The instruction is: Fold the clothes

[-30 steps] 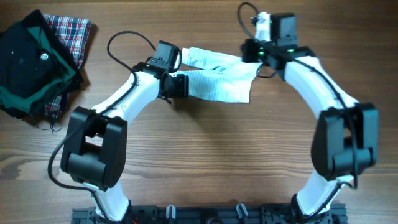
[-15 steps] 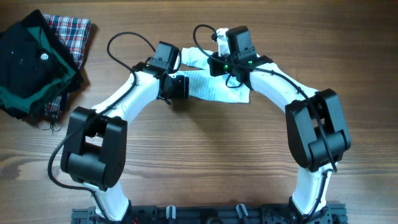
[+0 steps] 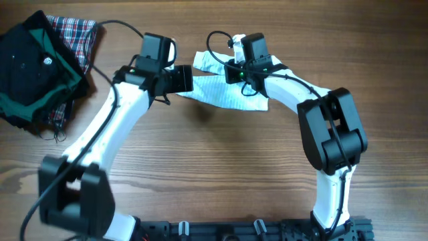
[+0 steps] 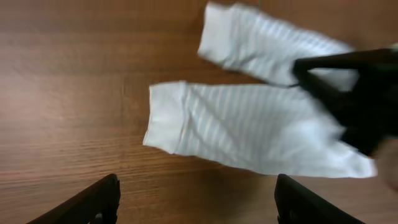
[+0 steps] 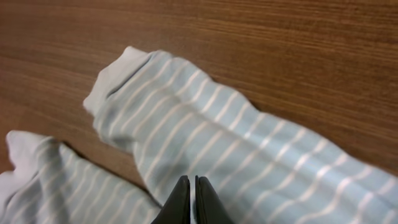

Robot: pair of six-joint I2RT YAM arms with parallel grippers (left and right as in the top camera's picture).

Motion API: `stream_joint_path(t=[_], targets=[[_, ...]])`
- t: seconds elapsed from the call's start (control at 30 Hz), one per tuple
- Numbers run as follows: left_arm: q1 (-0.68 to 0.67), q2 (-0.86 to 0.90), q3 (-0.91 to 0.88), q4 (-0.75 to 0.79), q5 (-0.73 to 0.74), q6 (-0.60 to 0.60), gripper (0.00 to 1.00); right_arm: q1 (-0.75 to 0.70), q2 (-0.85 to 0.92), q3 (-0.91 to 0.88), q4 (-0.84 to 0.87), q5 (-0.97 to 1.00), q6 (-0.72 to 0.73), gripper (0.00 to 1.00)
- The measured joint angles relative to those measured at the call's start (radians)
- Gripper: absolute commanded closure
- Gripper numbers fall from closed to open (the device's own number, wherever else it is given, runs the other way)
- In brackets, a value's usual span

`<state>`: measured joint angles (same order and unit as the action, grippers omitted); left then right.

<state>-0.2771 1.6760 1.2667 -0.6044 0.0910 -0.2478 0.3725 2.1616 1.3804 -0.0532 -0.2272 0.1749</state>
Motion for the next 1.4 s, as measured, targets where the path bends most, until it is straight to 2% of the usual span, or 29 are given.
stream_joint_path(t=[0.33, 0.73, 1.0, 1.4], targets=[[0.0, -0.136, 0.0, -0.002, -0.042, 0.0, 0.15, 0.0, 0.022, 0.0, 0.082, 0.035, 0.004, 0.96], [0.008, -0.154, 0.0, -0.006, -0.151, 0.0, 0.11, 0.0, 0.07, 0.0, 0.153, 0.045, 0.027, 0.96], [0.056, -0.215, 0.0, -0.006, -0.174, 0.0, 0.1, 0.016, 0.072, 0.0, 0.181, 0.047, 0.034, 0.96], [0.057, -0.229, 0.0, -0.025, -0.176, 0.0, 0.09, 0.08, 0.114, 0.014, 0.216, 0.048, 0.037, 0.96]])
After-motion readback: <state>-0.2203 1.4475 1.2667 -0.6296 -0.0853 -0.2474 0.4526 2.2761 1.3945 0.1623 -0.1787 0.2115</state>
